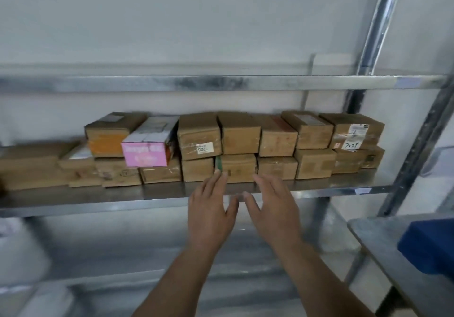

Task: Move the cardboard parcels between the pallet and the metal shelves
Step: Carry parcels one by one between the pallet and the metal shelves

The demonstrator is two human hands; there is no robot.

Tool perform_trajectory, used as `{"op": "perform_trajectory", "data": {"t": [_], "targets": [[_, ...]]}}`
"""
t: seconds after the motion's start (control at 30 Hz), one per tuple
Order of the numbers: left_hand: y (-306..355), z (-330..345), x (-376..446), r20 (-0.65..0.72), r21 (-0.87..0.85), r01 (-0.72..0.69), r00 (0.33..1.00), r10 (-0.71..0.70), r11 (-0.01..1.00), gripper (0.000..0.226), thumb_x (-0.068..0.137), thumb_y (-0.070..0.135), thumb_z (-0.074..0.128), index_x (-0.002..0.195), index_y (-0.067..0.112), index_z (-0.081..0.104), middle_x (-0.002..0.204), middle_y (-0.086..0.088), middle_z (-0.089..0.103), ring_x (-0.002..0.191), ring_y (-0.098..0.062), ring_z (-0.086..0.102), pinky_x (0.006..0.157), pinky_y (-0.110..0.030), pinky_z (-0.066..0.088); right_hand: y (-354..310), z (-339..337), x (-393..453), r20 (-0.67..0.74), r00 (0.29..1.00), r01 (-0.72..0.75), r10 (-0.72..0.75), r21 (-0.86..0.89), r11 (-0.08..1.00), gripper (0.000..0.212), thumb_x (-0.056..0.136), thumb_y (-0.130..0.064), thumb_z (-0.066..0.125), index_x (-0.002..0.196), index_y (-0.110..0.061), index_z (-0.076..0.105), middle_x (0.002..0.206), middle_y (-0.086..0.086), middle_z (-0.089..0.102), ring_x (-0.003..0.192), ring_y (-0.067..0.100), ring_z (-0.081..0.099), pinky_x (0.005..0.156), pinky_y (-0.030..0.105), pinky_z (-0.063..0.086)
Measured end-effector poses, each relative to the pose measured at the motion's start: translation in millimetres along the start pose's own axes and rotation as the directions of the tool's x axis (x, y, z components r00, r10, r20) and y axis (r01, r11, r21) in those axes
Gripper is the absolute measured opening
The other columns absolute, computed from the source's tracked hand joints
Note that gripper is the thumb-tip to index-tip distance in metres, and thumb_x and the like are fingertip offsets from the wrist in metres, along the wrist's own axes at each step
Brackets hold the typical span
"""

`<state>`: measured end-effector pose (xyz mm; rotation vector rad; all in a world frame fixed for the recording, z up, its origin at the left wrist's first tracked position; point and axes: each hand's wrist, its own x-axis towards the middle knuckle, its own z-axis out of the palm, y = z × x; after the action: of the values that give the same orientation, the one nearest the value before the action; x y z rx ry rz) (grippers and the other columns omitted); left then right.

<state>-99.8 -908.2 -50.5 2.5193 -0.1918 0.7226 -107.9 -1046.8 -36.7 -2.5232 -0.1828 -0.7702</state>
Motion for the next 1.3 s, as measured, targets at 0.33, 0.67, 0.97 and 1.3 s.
{"op": "perform_trajectory", "data": {"t": [0.33, 0.67, 0.97, 1.3], "targets": [[-134.5, -63.4, 9.5, -0.119, 0.080, 0.163, 0.981, -0.153, 0.983, 0.055, 0.091, 0.042, 0.052, 0.142, 0.025, 0.039, 0.148, 0.005, 0.039, 0.135, -0.017, 0.033, 0.104, -0.035, 0.030, -116.6, 103.4, 28.3, 0.113, 0.985, 0.112, -0.127, 0.129, 0.985, 0.050, 0.092, -0.042, 0.052, 0.137, -0.022, 0.047, 0.137, -0.005, 0.044, 0.125, 0.013, 0.041, 0.089, 0.024, 0.036], [-219.7, -74.4, 42.9, -0.151, 0.159, 0.274, 0.956, -0.251, 0.948, 0.055, 0.092, 0.041, 0.052, 0.142, 0.021, 0.040, 0.148, 0.004, 0.038, 0.137, -0.016, 0.032, 0.106, -0.032, 0.027, -172.1, 185.0, 78.7, 0.117, 0.965, 0.195, -0.234, 0.277, 0.941, 0.046, 0.090, -0.034, 0.060, 0.132, -0.016, 0.053, 0.130, 0.002, 0.053, 0.119, 0.021, 0.048, 0.093, 0.035, 0.045], [-278.2, -94.2, 140.5, -0.196, 0.206, 0.256, 0.956, -0.217, 0.944, 0.055, 0.093, 0.039, 0.051, 0.142, 0.016, 0.040, 0.148, -0.003, 0.037, 0.138, -0.023, 0.031, 0.111, -0.038, 0.026, -207.6, 233.7, 175.7, 0.069, 0.966, 0.219, -0.249, 0.293, 0.931, 0.049, 0.092, -0.042, 0.052, 0.133, -0.016, 0.050, 0.132, 0.003, 0.051, 0.121, 0.020, 0.045, 0.092, 0.034, 0.043], [-342.6, -119.3, 191.6, -0.228, 0.108, 0.271, 0.943, -0.241, 0.957, 0.057, 0.095, 0.042, 0.045, 0.145, 0.018, 0.033, 0.151, -0.005, 0.033, 0.138, -0.025, 0.028, 0.111, -0.035, 0.022, -249.3, 265.9, 242.6, 0.223, 0.960, 0.153, -0.169, 0.089, 0.984, 0.056, 0.096, -0.051, 0.037, 0.141, -0.019, 0.039, 0.142, 0.004, 0.046, 0.132, 0.024, 0.036, 0.103, 0.038, 0.034]]}}
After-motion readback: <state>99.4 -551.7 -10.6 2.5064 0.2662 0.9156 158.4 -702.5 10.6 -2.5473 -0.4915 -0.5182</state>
